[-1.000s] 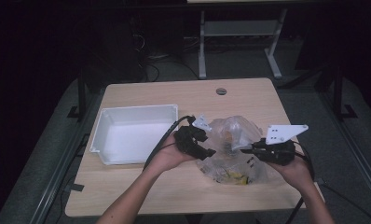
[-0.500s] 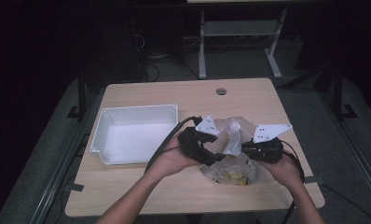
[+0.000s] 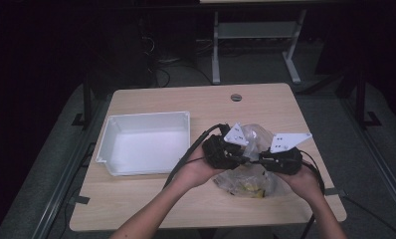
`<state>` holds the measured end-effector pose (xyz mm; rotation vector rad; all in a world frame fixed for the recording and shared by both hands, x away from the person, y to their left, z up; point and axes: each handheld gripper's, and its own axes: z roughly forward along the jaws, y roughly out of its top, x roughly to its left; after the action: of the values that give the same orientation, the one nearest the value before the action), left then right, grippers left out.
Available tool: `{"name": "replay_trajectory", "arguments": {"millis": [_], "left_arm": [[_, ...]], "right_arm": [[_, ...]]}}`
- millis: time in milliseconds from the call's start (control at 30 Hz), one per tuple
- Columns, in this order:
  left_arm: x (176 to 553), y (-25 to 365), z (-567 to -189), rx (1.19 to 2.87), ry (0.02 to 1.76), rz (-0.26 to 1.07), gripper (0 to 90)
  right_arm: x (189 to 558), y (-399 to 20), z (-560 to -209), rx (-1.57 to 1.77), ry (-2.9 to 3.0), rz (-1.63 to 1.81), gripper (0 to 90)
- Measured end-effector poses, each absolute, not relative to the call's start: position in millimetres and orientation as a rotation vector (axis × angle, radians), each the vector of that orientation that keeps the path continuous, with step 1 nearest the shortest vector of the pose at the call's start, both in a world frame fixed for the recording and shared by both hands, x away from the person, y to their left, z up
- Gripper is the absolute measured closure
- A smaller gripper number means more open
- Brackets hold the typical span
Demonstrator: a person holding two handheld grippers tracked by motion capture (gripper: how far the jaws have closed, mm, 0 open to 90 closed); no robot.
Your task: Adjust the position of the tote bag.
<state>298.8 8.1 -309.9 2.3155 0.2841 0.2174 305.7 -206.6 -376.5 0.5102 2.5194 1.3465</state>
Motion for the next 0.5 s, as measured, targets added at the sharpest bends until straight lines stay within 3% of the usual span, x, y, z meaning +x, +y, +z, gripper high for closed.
{"name": "replay_trajectory", "arguments": {"millis": [100,500], "left_arm": [[300.2,7.1,-308.0,2.306,0.286,0.253,88.6],[318.7,21.9,-314.3,2.322,0.390,0.285,89.8]], "right_arm": [[304.4,-210.3,-377.4,0.517,2.514,1.363,81.0],[299.5,-226.3,-371.7,0.537,2.504,1.387,65.6]]}}
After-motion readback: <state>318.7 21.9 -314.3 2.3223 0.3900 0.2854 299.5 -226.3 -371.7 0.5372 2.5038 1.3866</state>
